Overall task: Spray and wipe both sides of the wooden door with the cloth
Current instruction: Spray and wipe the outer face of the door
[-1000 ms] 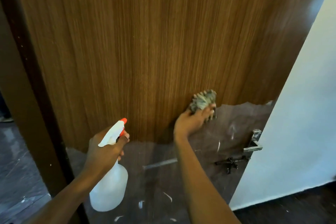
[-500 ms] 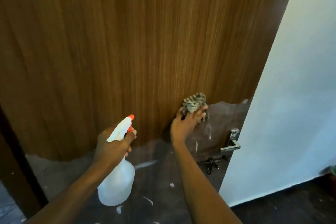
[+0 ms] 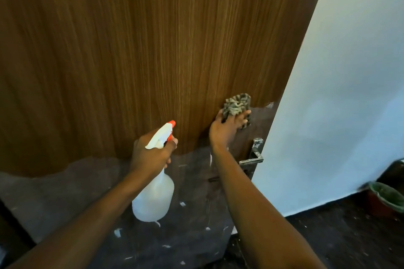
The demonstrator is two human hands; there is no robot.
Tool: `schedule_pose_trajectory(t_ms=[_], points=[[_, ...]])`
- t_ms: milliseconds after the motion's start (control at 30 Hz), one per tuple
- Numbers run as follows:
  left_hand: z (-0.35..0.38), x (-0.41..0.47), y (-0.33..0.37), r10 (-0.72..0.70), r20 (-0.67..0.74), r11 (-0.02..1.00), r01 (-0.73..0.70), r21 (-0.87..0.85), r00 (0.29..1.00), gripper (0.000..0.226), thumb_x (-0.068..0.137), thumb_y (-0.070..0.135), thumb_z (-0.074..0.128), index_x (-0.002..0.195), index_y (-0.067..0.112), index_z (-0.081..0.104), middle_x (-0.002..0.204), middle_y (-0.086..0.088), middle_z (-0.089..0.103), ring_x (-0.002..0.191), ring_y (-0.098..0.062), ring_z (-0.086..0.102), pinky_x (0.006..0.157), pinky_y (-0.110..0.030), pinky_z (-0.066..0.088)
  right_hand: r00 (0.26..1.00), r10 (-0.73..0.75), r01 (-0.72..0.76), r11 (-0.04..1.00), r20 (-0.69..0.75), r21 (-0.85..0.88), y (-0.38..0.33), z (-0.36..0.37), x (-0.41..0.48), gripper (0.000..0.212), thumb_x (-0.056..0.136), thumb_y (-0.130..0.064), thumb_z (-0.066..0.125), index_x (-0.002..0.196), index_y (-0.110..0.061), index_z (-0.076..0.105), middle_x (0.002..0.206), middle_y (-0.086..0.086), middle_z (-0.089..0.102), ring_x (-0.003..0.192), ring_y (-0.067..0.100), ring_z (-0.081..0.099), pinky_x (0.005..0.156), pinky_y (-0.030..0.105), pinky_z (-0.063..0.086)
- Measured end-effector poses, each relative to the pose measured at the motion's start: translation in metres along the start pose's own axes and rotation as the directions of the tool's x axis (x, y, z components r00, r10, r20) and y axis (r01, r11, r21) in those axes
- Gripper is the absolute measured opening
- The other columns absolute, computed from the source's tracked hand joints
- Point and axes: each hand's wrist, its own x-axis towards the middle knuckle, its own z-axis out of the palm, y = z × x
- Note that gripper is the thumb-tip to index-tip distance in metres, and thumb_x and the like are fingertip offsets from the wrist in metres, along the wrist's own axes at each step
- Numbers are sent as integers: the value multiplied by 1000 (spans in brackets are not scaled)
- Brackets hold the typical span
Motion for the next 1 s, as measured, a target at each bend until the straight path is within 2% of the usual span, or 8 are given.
schedule_pose_trajectory(t_ms=[133,200,300,400,500,667,867,1000], points=[[22,9,11,65,48,997,-67,39,997,23,82,33,68,99,18,65,76,-4,69,59,-23,65,58,-35,59,910,-387,402,912,149,-87,28,28,-48,63,101,-16,49,157,-18,21,163,0,-17,150,25,-18,122,44,9],[33,12,14,63,71,997,-66,35,996,25,82,34,68,100,16,65,77,-4,69,59,-23,65,56,-30,56,955,-249,261,963,161,-59,45,28,-57,64,104,-18,45,159,-21,13,163,-2,-20,149,21,-22,122,39,7],[45,16,12,57,96,998,-57,4,994,27,80,37,67,98,17,66,80,-5,70,61,-25,65,56,-30,55,991,103,-106,994,85,39,45,2,-26,64,105,-22,42,158,-12,6,166,8,-7,152,29,6,122,44,17],[52,14,8,20,102,1000,-20,0,995,29,79,39,68,97,17,65,81,-5,69,62,-25,65,57,-30,56,973,232,-230,965,0,130,34,-38,34,62,106,-30,38,157,-9,11,165,9,-11,152,34,1,121,48,13],[60,12,6,1,84,1000,-1,-2,996,29,78,38,69,98,18,64,82,-5,70,63,-27,66,60,-36,59,991,122,-119,991,-60,61,21,-59,72,61,106,-33,38,158,-17,11,166,1,-14,152,28,-7,122,52,12],[94,15,16,34,61,999,-36,32,998,24,79,34,69,94,16,65,77,-6,69,59,-26,65,60,-38,59,926,-373,377,913,57,-158,67,-37,44,66,101,-17,52,158,-20,19,166,-2,-10,150,20,-16,116,35,17],[148,3,26,39,19,999,-39,-3,999,15,79,30,71,91,21,67,77,-4,70,58,-25,65,55,-33,57,997,-7,9,1000,-78,19,88,-73,116,64,103,-22,46,158,-17,15,167,4,1,150,33,19,118,49,28],[184,-16,29,-55,-63,996,50,-77,997,12,78,25,73,81,28,61,71,0,66,55,-24,61,53,-31,54,973,-183,190,981,-141,40,75,-102,158,54,103,-23,46,154,-18,30,165,3,16,150,29,20,116,43,29]])
